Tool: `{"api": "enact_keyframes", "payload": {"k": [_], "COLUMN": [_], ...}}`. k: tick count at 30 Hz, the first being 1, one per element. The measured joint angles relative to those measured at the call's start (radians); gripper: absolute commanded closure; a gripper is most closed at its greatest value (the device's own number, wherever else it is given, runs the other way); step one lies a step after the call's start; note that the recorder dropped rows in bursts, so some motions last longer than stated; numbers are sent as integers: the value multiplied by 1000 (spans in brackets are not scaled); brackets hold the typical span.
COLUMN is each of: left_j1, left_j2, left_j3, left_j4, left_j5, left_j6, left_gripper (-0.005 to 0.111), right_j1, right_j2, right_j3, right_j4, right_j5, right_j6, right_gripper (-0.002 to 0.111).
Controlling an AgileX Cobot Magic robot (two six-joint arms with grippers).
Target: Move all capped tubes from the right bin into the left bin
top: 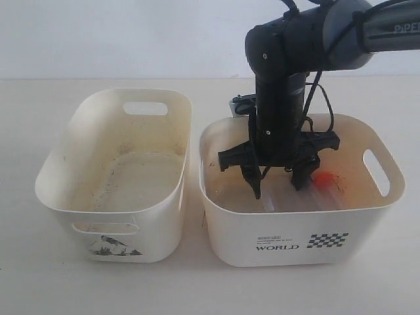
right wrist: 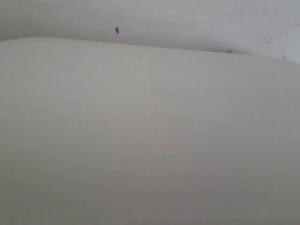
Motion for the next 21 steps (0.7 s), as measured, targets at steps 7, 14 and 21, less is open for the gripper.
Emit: {"api": "enact_keyframes", "payload": {"k": [7,14,21], "left_j1": [0,0,0], "left_j2": [0,0,0], "left_j3": [0,0,0], "left_j4": [0,0,0], "left_j5": [0,0,0], "left_j6": [0,0,0], "left_gripper": [102,102,102], "right_j1": [0,0,0], "right_j2": [-33,-117,-149], "right_j3": [0,0,0], "right_j4": [0,0,0], "right_j5": [-22,-51,-19], "right_j6": [-21,-27,19], "right_gripper": [46,46,46]}}
